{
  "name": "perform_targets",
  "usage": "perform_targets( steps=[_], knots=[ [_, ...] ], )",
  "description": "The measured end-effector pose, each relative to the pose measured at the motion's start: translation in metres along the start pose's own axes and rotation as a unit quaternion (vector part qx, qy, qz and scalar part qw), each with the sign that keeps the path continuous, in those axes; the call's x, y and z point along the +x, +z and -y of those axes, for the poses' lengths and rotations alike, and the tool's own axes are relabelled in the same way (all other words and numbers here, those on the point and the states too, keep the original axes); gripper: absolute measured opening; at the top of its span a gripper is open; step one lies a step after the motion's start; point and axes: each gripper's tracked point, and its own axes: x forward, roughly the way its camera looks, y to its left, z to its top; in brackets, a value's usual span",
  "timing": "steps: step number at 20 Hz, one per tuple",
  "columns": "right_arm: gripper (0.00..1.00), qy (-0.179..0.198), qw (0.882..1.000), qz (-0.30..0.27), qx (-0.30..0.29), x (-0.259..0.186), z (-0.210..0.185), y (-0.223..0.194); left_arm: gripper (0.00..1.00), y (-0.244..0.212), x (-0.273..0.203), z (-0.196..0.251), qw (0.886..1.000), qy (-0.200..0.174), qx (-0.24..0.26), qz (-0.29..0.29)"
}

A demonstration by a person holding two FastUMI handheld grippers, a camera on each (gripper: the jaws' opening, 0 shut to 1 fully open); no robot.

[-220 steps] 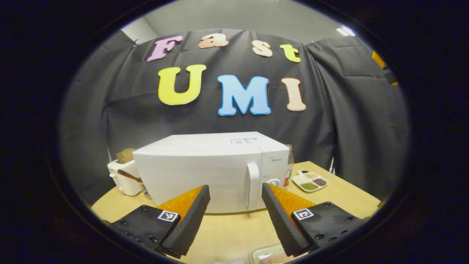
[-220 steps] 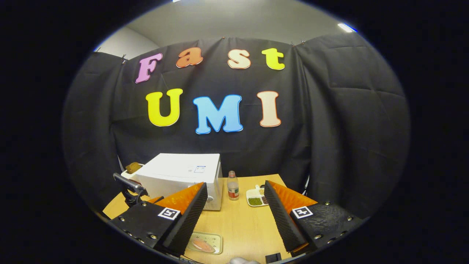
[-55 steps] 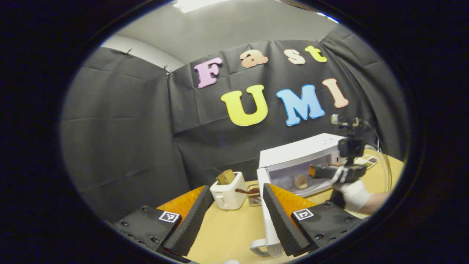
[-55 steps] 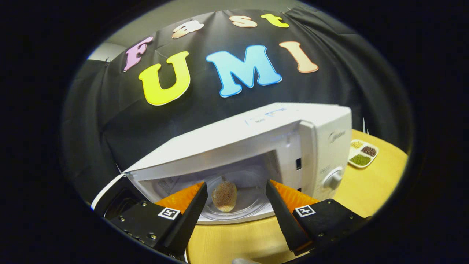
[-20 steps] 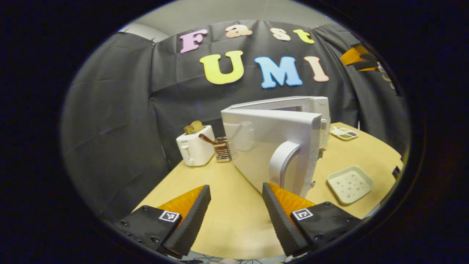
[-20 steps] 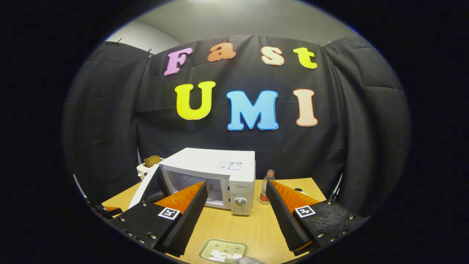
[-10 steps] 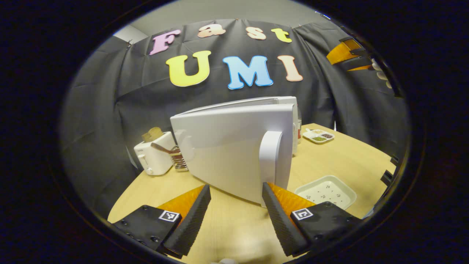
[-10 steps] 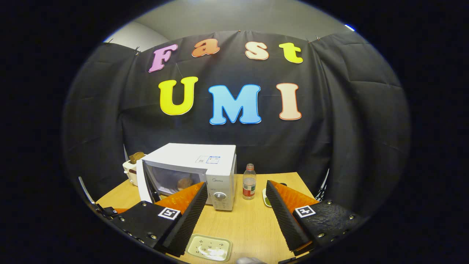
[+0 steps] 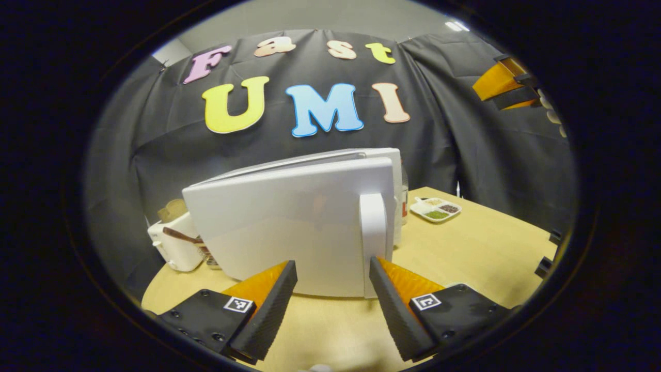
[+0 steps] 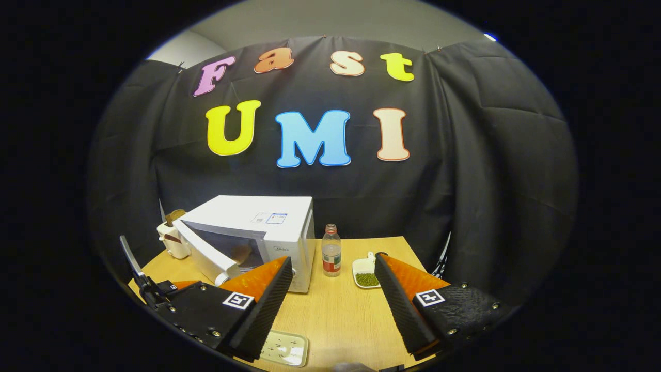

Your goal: Open the microwave oven with the left hand, put the food in, and close the microwave oven.

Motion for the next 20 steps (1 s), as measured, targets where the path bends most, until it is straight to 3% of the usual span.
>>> perform_targets(
  steps=[11, 12, 20],
  knots=[
    [0.98, -0.004, 1.000, -0.022, 0.004, 0.027, 0.012, -0.010, 0.95, 0.021, 0.086, 0.007, 0.999, 0.022, -0.024, 0.015],
    [0.98, -0.005, 1.000, -0.023, 0.004, 0.029, 0.014, -0.010, 1.00, 0.022, 0.090, 0.007, 0.999, 0.025, -0.032, 0.014],
    [0.98, -0.011, 0.999, -0.033, 0.011, 0.031, 0.029, -0.015, 0.97, 0.017, 0.100, 0.012, 0.998, 0.039, -0.046, 0.006]
  ],
)
